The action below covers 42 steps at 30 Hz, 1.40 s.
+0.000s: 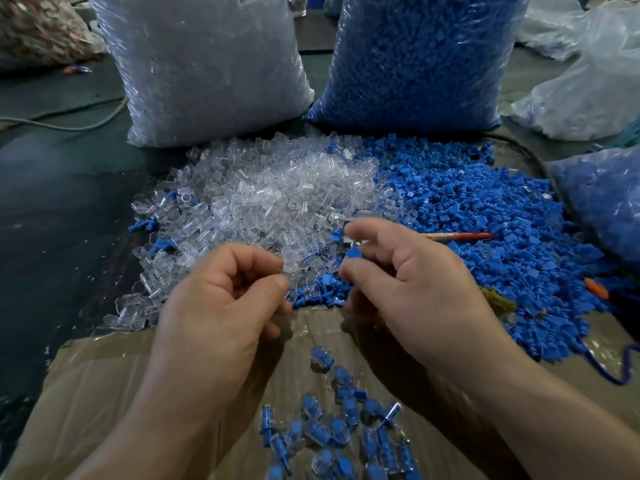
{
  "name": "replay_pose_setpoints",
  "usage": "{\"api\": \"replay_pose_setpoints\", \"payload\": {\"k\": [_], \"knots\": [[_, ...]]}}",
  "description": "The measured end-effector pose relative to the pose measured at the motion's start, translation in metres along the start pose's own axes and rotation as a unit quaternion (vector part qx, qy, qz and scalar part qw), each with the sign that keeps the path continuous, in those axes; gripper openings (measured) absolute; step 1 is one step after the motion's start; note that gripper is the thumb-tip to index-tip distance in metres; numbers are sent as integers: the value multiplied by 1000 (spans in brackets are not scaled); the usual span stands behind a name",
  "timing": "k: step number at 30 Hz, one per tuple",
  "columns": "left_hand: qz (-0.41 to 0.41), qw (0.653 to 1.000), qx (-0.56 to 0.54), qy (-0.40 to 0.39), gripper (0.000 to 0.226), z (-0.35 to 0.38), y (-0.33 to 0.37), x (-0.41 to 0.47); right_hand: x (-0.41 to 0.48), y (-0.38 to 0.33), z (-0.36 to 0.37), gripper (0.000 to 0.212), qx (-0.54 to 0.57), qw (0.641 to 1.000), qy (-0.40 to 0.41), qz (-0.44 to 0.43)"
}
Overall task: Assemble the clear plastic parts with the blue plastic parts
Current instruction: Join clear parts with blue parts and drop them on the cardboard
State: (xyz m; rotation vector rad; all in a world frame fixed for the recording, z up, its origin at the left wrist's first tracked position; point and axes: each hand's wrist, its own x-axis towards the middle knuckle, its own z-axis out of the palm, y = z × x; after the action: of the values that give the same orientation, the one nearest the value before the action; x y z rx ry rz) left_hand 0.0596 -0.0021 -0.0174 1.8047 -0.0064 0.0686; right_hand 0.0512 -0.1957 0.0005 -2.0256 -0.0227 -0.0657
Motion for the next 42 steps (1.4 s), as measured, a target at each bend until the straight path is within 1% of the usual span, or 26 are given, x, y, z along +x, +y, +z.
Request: {"api": "replay_pose_setpoints", "payload": {"k": [2,4,7,9,12,14,16,19,23,25,27,29,31,32,34,36,37,39,42], "knots": [[-9,1000,-13,-14,21,2,0,0,-3,-4,-1,19,113,993,-25,34],[-31,998,-51,-29,21,3,0,-1,-5,-7,-1,17,140,989,-40,30],[-75,989,-116,-51,22,4,6,-4,-8,-6,-1,14,94,995,-42,-10],[-91,985,-130,-61,22,5,9,-5,-10,-7,-1,12,46,997,-30,-50],[-73,990,-100,-68,15,7,10,-7,-13,-10,-1,8,3,993,-22,-113],[-58,992,-82,-80,15,9,10,-8,-14,-10,1,7,-23,988,-22,-152],[-51,991,-80,-91,17,11,10,-9,-14,-9,4,8,-89,978,-15,-189],[-47,991,-79,-97,16,14,10,-10,-12,-7,5,15,-162,963,-21,-213],[-71,984,-110,-120,16,11,12,-10,-12,-5,4,21,-176,954,-20,-240],[-84,979,-133,-127,16,10,14,-9,-13,-6,5,21,-187,949,-16,-254],[-71,983,-118,-122,17,11,13,-8,-13,-6,4,20,-213,939,-15,-269],[-52,990,-81,-107,19,12,11,-7,-14,-7,3,25,-239,931,-25,-275],[-50,992,-67,-93,19,13,11,-7,-12,-8,-1,33,-284,922,-22,-261],[-53,992,-68,-90,22,13,11,-6,-10,-8,-5,40,-327,915,-7,-235],[-57,992,-60,-96,31,10,13,-6,-4,-5,-17,55,-427,893,10,-142],[-61,991,-54,-110,35,8,15,-6,4,1,-33,71,-495,868,-12,-36],[-66,990,-59,-113,35,7,17,-6,8,6,-40,74,-515,857,-26,-4],[-79,987,-76,-115,35,6,18,-5,12,12,-47,74,-533,845,-45,16],[-95,983,-104,-116,32,7,18,-4,18,13,-49,70,-544,838,-50,4]]}}
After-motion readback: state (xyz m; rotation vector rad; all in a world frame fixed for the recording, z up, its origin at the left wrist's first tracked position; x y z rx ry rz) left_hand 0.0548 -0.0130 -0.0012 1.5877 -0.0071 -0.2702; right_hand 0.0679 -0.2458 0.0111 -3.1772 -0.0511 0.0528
